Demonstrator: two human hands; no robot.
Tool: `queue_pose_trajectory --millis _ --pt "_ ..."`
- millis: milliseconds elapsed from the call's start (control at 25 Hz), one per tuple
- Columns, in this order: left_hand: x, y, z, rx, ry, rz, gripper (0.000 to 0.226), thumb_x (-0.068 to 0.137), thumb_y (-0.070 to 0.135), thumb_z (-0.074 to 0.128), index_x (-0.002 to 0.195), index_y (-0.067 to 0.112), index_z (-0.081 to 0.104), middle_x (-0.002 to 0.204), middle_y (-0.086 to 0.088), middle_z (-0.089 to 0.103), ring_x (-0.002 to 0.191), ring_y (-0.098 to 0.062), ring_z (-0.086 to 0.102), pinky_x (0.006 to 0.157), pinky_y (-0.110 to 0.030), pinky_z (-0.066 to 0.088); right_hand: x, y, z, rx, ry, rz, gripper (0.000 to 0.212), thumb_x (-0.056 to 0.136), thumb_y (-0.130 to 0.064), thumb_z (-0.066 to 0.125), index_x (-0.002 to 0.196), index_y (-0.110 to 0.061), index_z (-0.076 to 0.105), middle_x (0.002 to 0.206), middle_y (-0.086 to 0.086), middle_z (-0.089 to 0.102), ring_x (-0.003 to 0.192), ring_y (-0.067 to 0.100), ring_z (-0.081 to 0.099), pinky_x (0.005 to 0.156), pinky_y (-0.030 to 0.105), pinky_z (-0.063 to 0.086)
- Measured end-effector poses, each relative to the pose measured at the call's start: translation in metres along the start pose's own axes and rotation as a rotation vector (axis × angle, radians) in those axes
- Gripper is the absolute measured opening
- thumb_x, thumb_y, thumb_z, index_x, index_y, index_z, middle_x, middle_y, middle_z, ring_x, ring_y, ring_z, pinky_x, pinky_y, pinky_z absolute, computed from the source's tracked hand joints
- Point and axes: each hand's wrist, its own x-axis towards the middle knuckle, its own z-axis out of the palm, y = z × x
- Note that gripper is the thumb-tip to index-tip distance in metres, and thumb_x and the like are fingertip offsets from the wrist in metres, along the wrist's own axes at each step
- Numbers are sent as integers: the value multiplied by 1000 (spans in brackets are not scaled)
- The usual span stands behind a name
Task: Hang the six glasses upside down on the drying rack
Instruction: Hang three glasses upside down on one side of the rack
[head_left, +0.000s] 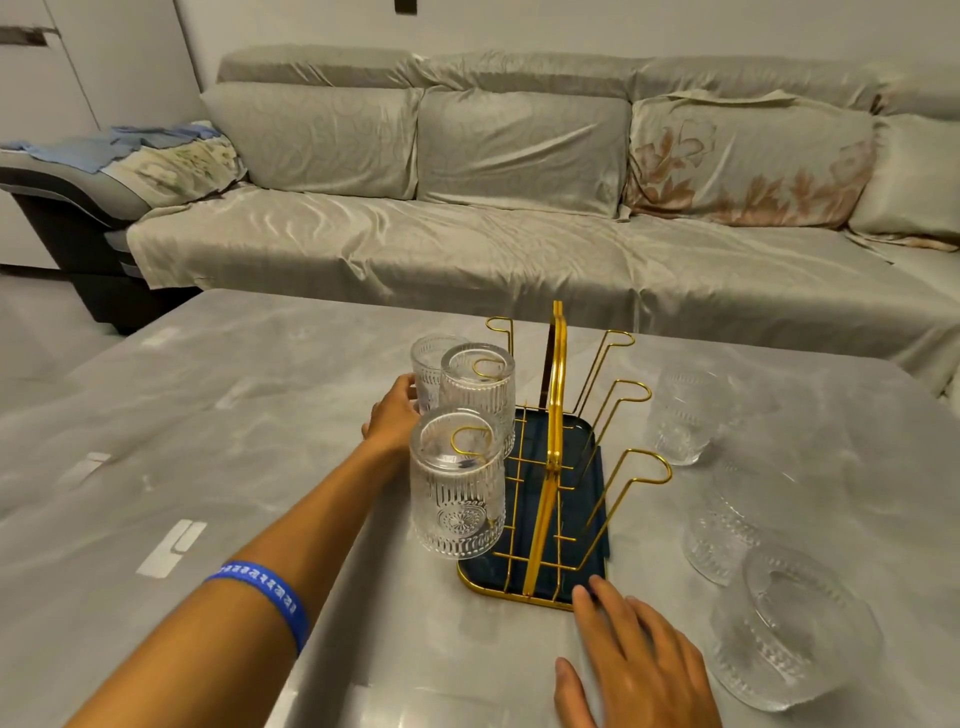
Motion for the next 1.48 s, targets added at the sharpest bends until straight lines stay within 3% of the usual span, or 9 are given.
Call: queue_pose_trajectory --millis 160,440,600,680,800,1000,1160,1320,1480 --pt "15 2 14 291 182 -44 29 88 34 63 113 24 52 118 -14 62 113 -36 51 92 -43 31 4 2 1 -2 -38 -15 79 89 -58 7 92 -20 77 99 2 75 78 28 72 56 43 57" --pt "-17 36 -48 -70 241 88 54 56 40 89 95 10 67 95 -12 72 78 -21 65 73 -39 56 2 0 -8 31 -93 12 83 89 -59 4 91 -19 77 97 2 75 76 28 72 54 43 57" --pt "-32 95 -115 -114 248 240 70 55 34 93 115 15 62 104 -8 69 90 -19 67 78 -36 58 -2 -2 -13 39 -66 12 86 89 -59 2 90 -19 77 96 3 76 74 28 72 53 43 58" --pt "-39 131 -132 -71 275 331 77 54 36 94 119 24 55 102 0 64 90 -15 64 69 -31 54 -3 -2 -13 34 -65 9 87 89 -59 1 89 -19 78 96 3 76 74 28 72 52 44 58" --pt "-45 177 -127 59 212 443 72 56 36 93 117 22 58 101 4 63 88 -8 61 65 -23 48 -5 -3 -12 48 -57 17 86 89 -59 1 88 -19 78 95 3 76 73 28 72 52 43 58" --pt "-41 205 -80 199 88 453 62 62 26 90 116 16 62 107 -6 63 88 -16 61 67 -26 47 -9 -2 -12 93 -33 28 69 89 -52 16 92 -20 77 99 1 75 77 27 72 59 41 58" --pt "-30 201 -57 256 38 411 59 62 25 90 114 17 64 108 -4 62 94 -22 61 69 -29 48 -6 -1 -13 119 -53 44 82 89 -54 2 92 -22 77 99 0 75 78 25 72 59 41 58" --pt "-23 186 -43 206 7 367 56 62 21 90 112 16 64 101 -2 65 85 -12 61 61 -24 48 -4 -1 -13 129 -65 37 69 88 -50 15 88 -22 78 96 -1 76 76 25 72 58 39 58" --pt "-22 176 -30 244 -34 334 57 61 16 91 111 16 63 99 -2 64 83 -13 61 59 -24 47 -1 0 -11 132 -84 49 83 89 -53 0 89 -23 78 96 -1 76 76 25 72 57 40 58"
